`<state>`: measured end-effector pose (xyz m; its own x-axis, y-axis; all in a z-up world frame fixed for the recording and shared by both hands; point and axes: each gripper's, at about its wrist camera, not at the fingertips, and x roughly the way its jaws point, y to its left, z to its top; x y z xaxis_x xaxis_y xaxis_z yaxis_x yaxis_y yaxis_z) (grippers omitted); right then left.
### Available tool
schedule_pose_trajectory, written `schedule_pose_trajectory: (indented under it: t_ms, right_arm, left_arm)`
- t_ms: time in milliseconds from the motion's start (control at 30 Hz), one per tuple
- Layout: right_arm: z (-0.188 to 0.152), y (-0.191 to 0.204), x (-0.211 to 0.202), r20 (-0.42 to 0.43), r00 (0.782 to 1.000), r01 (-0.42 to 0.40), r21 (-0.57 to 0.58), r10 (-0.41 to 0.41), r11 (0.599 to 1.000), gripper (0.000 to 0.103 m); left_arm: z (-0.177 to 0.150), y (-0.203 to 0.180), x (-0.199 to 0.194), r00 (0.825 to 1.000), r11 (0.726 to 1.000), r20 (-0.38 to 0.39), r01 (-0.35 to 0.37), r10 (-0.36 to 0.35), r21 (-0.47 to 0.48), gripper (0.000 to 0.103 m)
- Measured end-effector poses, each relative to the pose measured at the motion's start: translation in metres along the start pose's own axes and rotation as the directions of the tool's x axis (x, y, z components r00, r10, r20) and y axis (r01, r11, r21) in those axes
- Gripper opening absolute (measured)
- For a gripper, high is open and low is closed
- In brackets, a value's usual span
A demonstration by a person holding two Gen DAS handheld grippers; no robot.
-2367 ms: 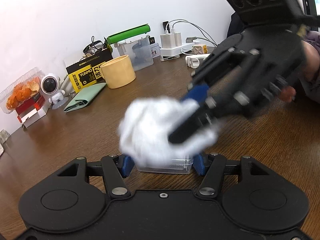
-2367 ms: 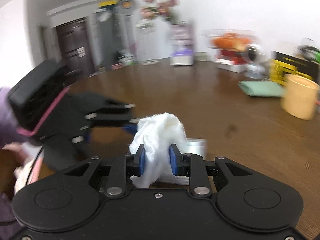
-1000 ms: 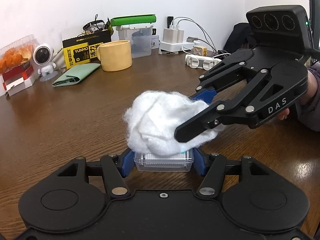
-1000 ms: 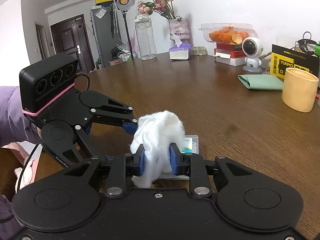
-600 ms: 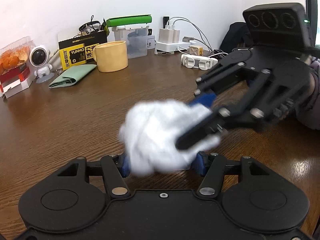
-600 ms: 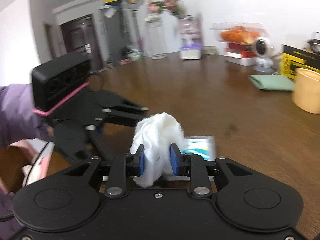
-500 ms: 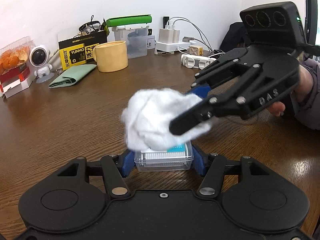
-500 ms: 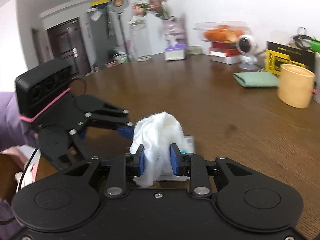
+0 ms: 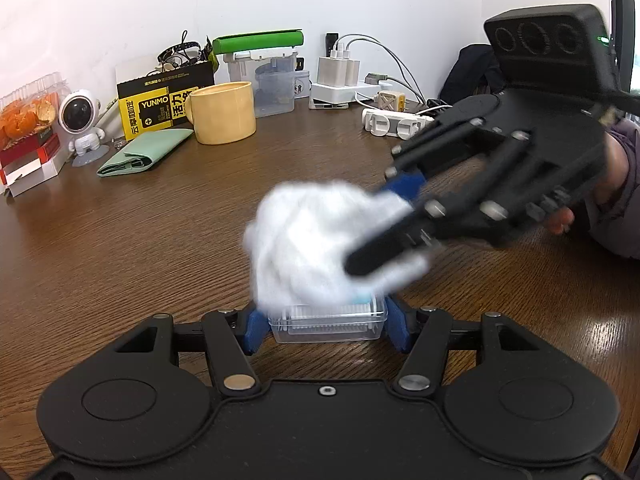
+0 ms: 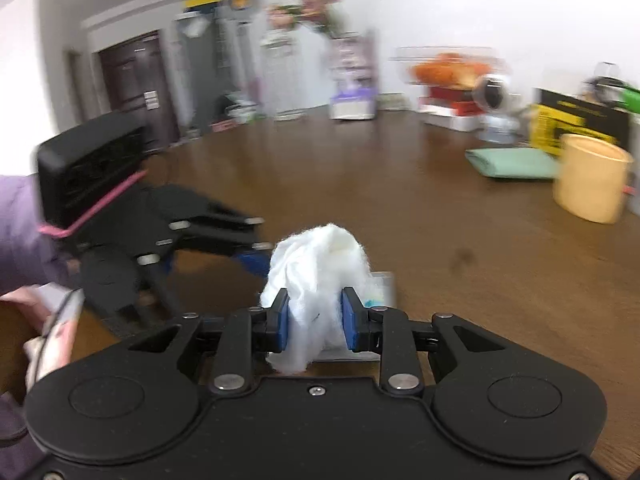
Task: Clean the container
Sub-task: 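Rub the cotton wad back and forth across the box lid with the right gripper, then press and wipe the cotton wad along the box edge with the right gripper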
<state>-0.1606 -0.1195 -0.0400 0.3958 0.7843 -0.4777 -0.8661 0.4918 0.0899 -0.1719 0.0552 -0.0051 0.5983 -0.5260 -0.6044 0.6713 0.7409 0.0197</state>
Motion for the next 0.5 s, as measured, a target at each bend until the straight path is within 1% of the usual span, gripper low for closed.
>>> schedule_pose_trajectory:
  t_ms: [33, 67, 133, 200, 267, 333, 400, 467, 500]
  right_arm:
    - [0.0, 0.004, 0.001, -0.004, 0.999, -0.033, -0.014, 0.033, 0.999, 0.029]
    - [0.0, 0.007, 0.002, -0.009, 0.999, -0.042, -0.025, 0.042, 0.999, 0.029]
    - [0.0, 0.005, 0.001, -0.009, 1.0, -0.002, -0.018, 0.002, 1.0, 0.028]
    - [0.0, -0.005, -0.002, 0.001, 0.999, 0.053, 0.019, -0.053, 0.998, 0.029]
    - [0.0, -0.01, -0.005, 0.006, 0.998, 0.06, 0.042, -0.061, 0.997, 0.029]
    - [0.0, -0.006, -0.004, 0.005, 1.0, 0.022, 0.033, -0.023, 0.999, 0.029]
    - [0.0, 0.003, -0.001, -0.004, 1.0, -0.014, -0.007, 0.014, 1.0, 0.029]
    - [0.0, 0.007, 0.001, -0.011, 1.0, -0.01, -0.033, 0.01, 0.999, 0.029]
    - [0.0, 0.005, 0.0, -0.009, 1.0, 0.003, -0.024, -0.003, 1.0, 0.029]
  left_arm:
    - [0.0, 0.0, 0.0, 1.0, 1.0, 0.0, 0.0, 0.0, 0.0, 0.058]
    - [0.0, 0.0, 0.0, 1.0, 1.0, 0.0, 0.0, 0.0, 0.0, 0.058]
    - [0.0, 0.0, 0.0, 1.0, 1.0, 0.0, 0.0, 0.0, 0.0, 0.058]
    - [0.0, 0.0, 0.0, 1.0, 1.0, 0.0, 0.001, -0.001, -0.001, 0.058]
    - [0.0, 0.0, 0.0, 1.0, 1.0, 0.0, 0.001, -0.001, -0.001, 0.058]
    - [0.0, 0.0, 0.0, 1.0, 1.0, 0.0, 0.001, -0.001, -0.001, 0.058]
    - [0.0, 0.001, 0.0, 1.0, 1.0, 0.0, 0.002, -0.002, -0.002, 0.058]
    - [0.0, 0.001, -0.001, 1.0, 1.0, 0.0, 0.002, -0.002, -0.002, 0.058]
    - [0.0, 0.001, -0.001, 1.0, 1.0, 0.0, 0.003, -0.003, -0.002, 0.058]
